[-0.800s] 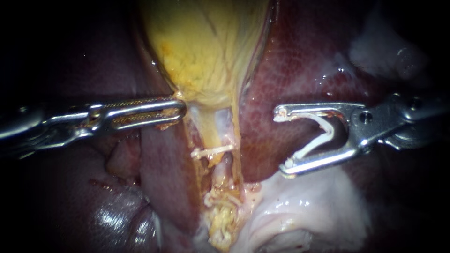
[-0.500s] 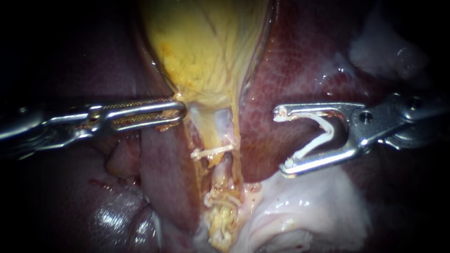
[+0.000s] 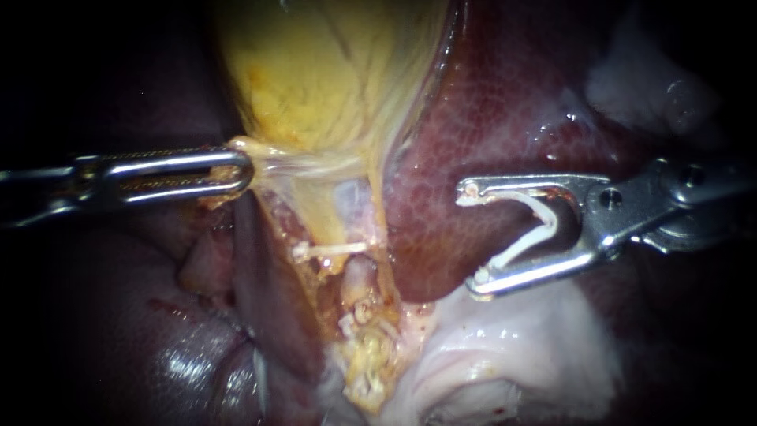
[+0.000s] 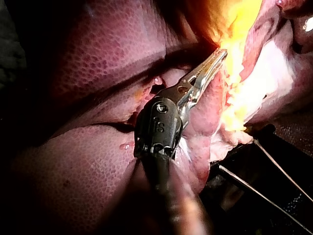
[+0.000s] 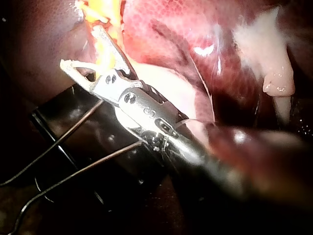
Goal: Clipping first clip right tube
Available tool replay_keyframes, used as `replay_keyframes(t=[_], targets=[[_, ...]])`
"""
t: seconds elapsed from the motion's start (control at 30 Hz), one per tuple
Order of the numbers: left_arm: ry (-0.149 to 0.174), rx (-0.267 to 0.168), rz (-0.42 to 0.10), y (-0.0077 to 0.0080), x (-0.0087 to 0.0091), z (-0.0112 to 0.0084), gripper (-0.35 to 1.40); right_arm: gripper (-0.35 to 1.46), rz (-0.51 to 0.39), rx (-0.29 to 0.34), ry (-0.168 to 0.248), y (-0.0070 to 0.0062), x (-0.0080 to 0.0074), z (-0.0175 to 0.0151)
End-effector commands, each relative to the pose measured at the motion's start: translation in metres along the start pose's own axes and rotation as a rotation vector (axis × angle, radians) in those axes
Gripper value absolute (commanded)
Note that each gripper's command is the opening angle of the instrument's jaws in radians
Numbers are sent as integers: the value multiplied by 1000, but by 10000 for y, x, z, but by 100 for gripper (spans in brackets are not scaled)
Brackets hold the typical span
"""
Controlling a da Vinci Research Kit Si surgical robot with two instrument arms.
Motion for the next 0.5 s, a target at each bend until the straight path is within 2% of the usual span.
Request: replay_keyframes(t=[0.03,0.17,0.3,0.5], targets=[[-1,1,1,0,0,-1,-35,60,-1,0,-7,0,-1,1],[-1,0,1,0,1,-1,-35,60,-3,0,-49,0,-14,10],[-1,-1,3,2,4,-1,-35,60,26,0,-95,3,-45,28],[-2,-1,4,5,7,1,-35,60,67,19,-135,13,-90,58]])
